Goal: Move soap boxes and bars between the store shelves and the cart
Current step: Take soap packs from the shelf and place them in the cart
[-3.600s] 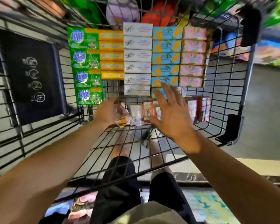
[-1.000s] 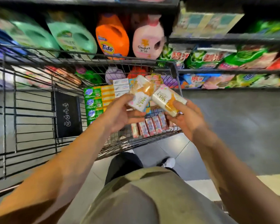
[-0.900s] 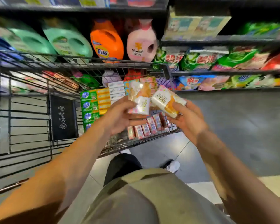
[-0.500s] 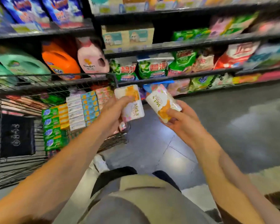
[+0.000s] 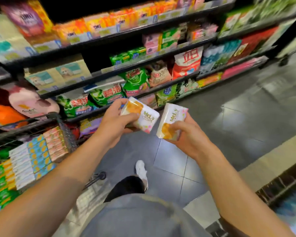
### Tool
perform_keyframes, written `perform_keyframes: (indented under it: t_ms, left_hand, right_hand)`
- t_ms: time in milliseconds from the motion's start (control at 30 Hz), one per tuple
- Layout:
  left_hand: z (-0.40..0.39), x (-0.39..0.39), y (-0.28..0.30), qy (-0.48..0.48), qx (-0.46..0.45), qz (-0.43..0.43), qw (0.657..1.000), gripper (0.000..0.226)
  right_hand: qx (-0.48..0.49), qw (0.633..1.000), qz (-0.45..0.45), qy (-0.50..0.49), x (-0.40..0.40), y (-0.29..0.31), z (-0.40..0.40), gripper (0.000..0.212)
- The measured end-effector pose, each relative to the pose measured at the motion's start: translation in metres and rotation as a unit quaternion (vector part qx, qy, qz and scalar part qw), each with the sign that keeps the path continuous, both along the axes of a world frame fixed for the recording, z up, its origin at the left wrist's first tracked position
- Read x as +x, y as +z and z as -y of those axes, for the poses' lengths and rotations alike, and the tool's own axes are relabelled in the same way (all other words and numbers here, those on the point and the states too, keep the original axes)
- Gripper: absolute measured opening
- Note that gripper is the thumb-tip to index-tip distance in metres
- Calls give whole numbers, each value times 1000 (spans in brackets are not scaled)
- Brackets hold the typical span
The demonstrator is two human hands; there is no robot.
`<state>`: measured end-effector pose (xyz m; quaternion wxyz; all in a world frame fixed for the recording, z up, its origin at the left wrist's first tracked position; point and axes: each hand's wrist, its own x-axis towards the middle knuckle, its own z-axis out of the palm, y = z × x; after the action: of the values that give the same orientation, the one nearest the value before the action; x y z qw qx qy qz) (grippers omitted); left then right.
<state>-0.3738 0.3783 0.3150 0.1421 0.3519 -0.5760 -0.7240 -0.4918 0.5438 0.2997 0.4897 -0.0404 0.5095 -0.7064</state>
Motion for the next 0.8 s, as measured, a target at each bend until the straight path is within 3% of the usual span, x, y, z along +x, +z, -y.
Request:
perform_keyframes:
  t_ms: [100,267,367,533,800]
  left_hand:
    - [1,-42,-2,-15,9,-3,1000,27]
    - [24,-128,-4,-33,-7,-6,999,26]
    - [44,-186,3,-23,-16,-18,999,25]
    - [74,-277,16,3,32,-48,998,29]
    - [90,-387,48,-21,118,-117,986,41]
  right_hand:
    - [17,997,33,-65,-41,3,7,23]
    - [135,968,-186,-102,-133,10,21,11]
    - [188,946,-233,-123,-201,19,34,17]
    - [176,956,-208,-111,-297,38,61,43]
    - [20,989,-41,-138,-394,61,89,44]
